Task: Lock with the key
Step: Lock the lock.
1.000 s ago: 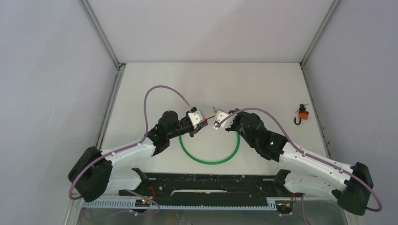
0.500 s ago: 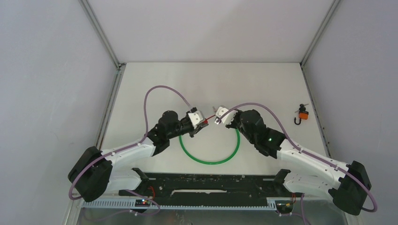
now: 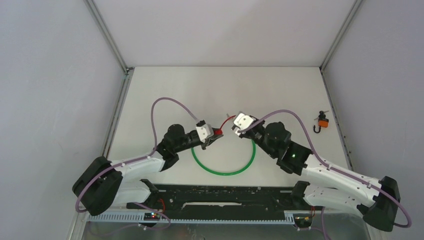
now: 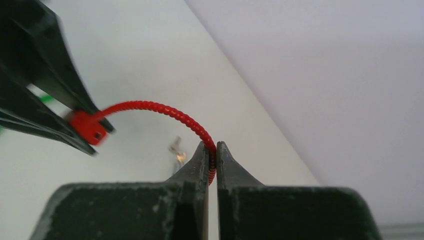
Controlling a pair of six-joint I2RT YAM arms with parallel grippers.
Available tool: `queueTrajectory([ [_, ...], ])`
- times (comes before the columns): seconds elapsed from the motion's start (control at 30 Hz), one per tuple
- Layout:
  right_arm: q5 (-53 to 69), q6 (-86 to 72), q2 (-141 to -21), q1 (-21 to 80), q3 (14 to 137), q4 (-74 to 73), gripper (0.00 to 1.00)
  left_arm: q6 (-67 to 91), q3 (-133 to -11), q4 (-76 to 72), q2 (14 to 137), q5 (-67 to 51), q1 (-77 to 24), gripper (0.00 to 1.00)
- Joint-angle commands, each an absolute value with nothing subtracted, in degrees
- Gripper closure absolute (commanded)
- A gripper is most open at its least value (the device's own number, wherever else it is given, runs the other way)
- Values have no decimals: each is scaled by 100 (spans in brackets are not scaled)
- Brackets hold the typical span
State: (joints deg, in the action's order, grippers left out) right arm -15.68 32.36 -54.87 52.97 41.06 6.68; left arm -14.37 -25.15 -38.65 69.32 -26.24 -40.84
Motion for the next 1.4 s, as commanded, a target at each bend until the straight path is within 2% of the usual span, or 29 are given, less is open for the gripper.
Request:
queueTrajectory([
  [0.0,-1385,2817,-5198,5947,4254,1988,100,-1339,-2130,-5265,6812,-2959,-4078,100],
  [0.23,-1668,2733,-5414,6623,4149,2871,100,-1130,-2073,-5607,6853,-3001,-4076,100],
  [0.57,-1729,2467,-5712,6883,3887,4071,100,-1100,-2091,-5590,6866,-2985,-4073,100],
  [1.37,-1576,2065,-5836,6893,3757,4465,100,-1163,-2135,-5415,6819,-3114,-4078,100],
])
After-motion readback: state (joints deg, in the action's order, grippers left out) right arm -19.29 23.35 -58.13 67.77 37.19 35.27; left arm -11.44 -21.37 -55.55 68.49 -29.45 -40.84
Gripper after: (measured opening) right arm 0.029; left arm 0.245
